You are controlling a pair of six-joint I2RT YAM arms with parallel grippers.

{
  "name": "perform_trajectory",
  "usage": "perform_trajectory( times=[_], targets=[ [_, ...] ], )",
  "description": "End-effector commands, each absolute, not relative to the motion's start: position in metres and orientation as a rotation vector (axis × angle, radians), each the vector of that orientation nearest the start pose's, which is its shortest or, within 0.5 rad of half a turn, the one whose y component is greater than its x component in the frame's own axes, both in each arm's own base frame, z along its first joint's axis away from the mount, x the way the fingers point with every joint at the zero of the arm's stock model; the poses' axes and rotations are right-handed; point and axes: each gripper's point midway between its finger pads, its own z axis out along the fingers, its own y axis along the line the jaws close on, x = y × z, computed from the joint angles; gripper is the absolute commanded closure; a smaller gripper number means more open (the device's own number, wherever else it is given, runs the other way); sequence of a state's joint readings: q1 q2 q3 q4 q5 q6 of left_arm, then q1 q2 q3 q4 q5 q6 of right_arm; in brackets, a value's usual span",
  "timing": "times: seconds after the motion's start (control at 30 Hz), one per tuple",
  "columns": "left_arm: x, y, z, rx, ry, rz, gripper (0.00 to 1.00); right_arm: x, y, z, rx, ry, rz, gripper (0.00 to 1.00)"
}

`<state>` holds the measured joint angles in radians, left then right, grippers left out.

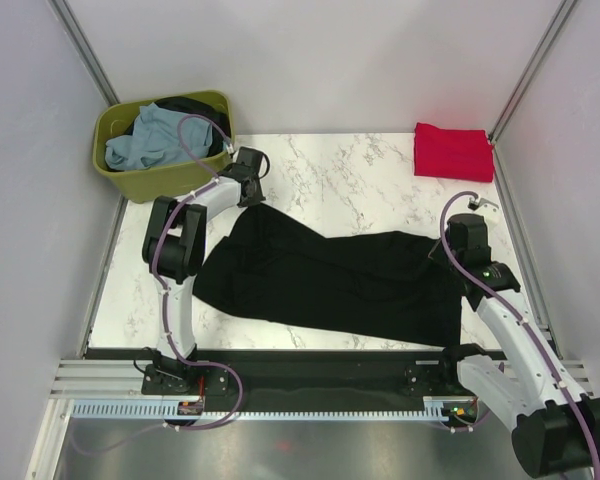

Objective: Fold and stack the t-shirts

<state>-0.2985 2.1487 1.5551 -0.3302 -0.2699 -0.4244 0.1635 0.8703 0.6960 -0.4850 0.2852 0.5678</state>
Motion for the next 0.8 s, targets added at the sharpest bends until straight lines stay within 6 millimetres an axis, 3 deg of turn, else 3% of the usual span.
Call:
perform_trajectory(
  times=[0.0, 0.13, 0.17, 0.2, 0.23, 0.27, 0.3, 0.33, 0.37, 0.4, 0.43, 0.47, 0.57, 0.6, 0.67, 0.7, 0.73, 0.77],
  targets=[
    [0.501, -0.119, 0.049, -0.318, 2.405, -0.01, 0.98, 0.289, 0.016, 0.161, 0.563, 2.085, 0.081, 1.0],
    [0.506, -0.12, 0.083, -0.322, 2.357, -0.026, 0.98, 0.311, 0.014, 0.173, 0.568, 2.049, 0.057, 1.0],
    [0.508, -0.119, 0.09, -0.323, 2.348, -0.022, 0.98, 0.323, 0.014, 0.173, 0.569, 2.041, 0.043, 1.0],
    [0.504, -0.117, 0.094, -0.325, 2.361, -0.006, 0.98, 0.335, 0.013, 0.188, 0.566, 2.009, 0.04, 1.0],
    [0.509, -0.113, 0.105, -0.338, 2.336, 0.014, 0.98, 0.346, 0.012, 0.183, 0.569, 2.029, 0.01, 1.0],
    [0.508, -0.11, 0.111, -0.346, 2.327, 0.029, 0.98, 0.356, 0.011, 0.19, 0.573, 2.014, -0.005, 1.0],
    [0.506, -0.103, 0.121, -0.363, 2.313, 0.054, 0.98, 0.372, 0.008, 0.216, 0.585, 1.957, -0.009, 1.0],
    [0.504, -0.099, 0.125, -0.382, 2.306, 0.063, 0.98, 0.386, 0.009, 0.213, 0.582, 1.974, -0.03, 1.0],
    [0.501, -0.095, 0.131, -0.395, 2.298, 0.073, 0.98, 0.397, 0.01, 0.223, 0.571, 1.954, -0.026, 1.0],
    [0.499, -0.086, 0.135, -0.418, 2.29, 0.092, 0.98, 0.413, 0.013, 0.253, 0.554, 1.898, -0.001, 1.0],
    [0.494, -0.082, 0.144, -0.437, 2.274, 0.085, 0.98, 0.427, 0.014, 0.252, 0.529, 1.911, -0.023, 1.0],
    [0.493, -0.075, 0.148, -0.458, 2.263, 0.081, 0.98, 0.441, 0.015, 0.283, 0.513, 1.854, -0.011, 1.0],
    [0.484, -0.063, 0.164, -0.497, 2.226, 0.086, 0.98, 0.467, 0.012, 0.3, 0.474, 1.834, -0.064, 1.0],
    [0.482, -0.057, 0.166, -0.512, 2.22, 0.094, 0.98, 0.476, 0.013, 0.325, 0.465, 1.786, -0.053, 1.0],
    [0.48, -0.05, 0.169, -0.527, 2.211, 0.104, 0.98, 0.492, 0.014, 0.323, 0.436, 1.798, -0.074, 1.0],
    [0.481, -0.044, 0.169, -0.54, 2.208, 0.104, 0.98, 0.498, 0.015, 0.337, 0.428, 1.772, -0.067, 1.0],
    [0.48, -0.041, 0.168, -0.546, 2.213, 0.108, 0.98, 0.507, 0.017, 0.328, 0.416, 1.792, -0.071, 1.0],
    [0.481, -0.037, 0.169, -0.561, 2.211, 0.108, 0.98, 0.511, 0.018, 0.332, 0.409, 1.786, -0.072, 1.0]
  ],
)
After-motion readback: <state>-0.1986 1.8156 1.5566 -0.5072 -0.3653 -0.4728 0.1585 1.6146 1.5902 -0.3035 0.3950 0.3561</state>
